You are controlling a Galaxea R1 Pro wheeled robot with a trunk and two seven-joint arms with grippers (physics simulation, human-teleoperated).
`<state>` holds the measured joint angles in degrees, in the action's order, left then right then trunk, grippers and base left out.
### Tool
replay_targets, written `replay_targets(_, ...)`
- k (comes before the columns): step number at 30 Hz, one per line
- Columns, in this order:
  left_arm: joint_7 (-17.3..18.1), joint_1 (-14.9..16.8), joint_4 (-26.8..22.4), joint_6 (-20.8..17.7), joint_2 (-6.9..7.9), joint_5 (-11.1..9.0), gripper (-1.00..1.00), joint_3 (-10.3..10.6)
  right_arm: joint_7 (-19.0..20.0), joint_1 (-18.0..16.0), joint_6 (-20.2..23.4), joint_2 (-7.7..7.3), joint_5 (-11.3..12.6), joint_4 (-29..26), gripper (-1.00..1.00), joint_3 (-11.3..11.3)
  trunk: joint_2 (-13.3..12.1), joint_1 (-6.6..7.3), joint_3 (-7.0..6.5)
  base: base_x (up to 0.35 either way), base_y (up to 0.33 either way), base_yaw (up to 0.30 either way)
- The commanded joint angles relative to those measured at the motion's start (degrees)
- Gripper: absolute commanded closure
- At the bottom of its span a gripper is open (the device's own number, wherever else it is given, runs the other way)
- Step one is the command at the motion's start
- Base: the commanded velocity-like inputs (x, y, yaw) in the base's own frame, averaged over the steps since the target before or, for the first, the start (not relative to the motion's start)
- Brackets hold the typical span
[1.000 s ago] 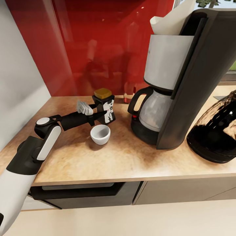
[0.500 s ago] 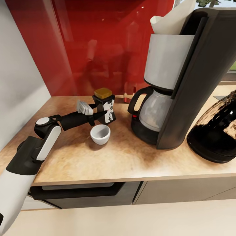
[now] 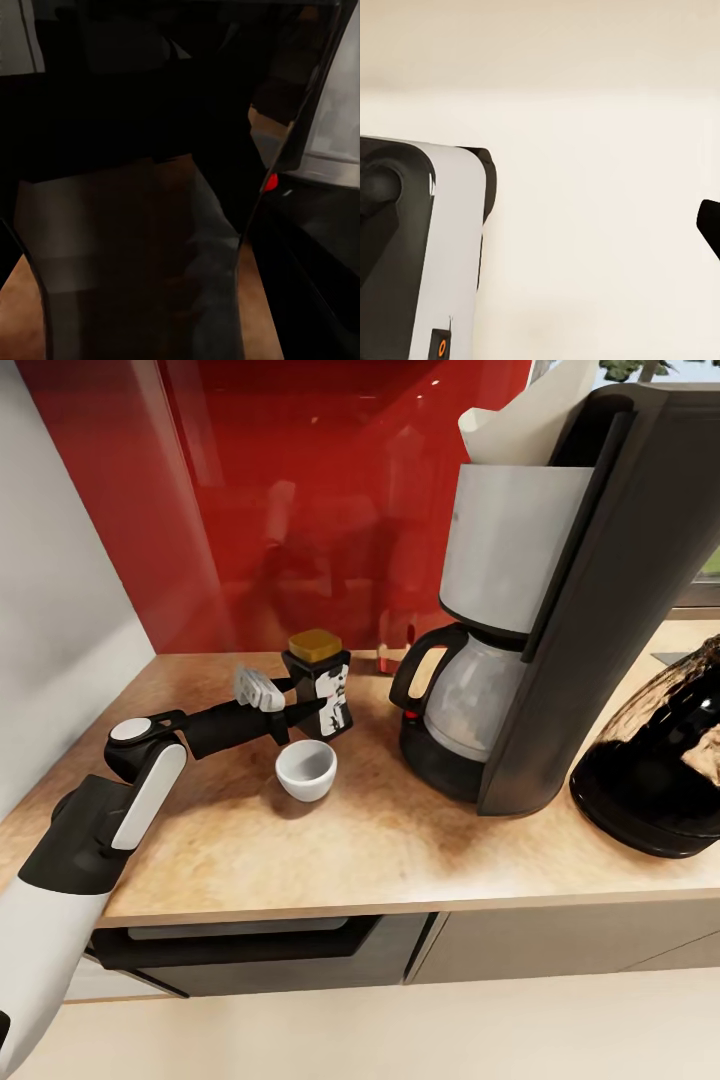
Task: Set up a coffee station on the kitchen countertop: keep the coffee maker on the countertop, move the bottle of coffee from the kitchen shelf to the counter next to the coffee maker, place a paper coffee filter on top of the coffee maker, put the saucer next to the coffee maker with the coffee cup on the saucer, and place the electric kettle next to the coffee maker.
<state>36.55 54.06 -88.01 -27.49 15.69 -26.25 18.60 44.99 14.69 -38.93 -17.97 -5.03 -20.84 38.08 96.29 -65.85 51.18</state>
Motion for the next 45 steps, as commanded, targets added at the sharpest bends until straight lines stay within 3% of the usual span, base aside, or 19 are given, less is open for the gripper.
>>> replay_targets(1, -0.1, 0.0, 2.1, -0.5, -0.13, -0.7, 1.0, 0.0, 0.3, 0.0, -0.2, 0.04, -0.5, -0.1, -1.0, 0.5, 0.0, -0.12, 0.06, 0.0, 0.0, 0.0)
replay_targets(20, -0.2, 0.0, 2.1, -1.2, -0.13, -0.6, 1.0, -0.1, 0.3, 0.0, -0.2, 0.04, -0.5, -0.1, -1.0, 0.5, 0.0, -0.12, 0.06, 0.0, 0.0, 0.0)
replay_targets(21, -0.2, 0.0, 2.1, -1.2, -0.13, -0.6, -1.0, -0.1, 0.3, 0.0, -0.2, 0.04, -0.5, -0.1, -1.0, 0.4, 0.0, -0.12, 0.06, 0.0, 0.0, 0.0)
replay_targets(45, -0.2, 0.0, 2.0, -1.2, -0.11, -0.6, -1.0, -0.1, 0.3, 0.0, -0.2, 0.04, -0.5, -0.1, -1.0, 0.5, 0.0, -0.12, 0.06, 0.0, 0.0, 0.0)
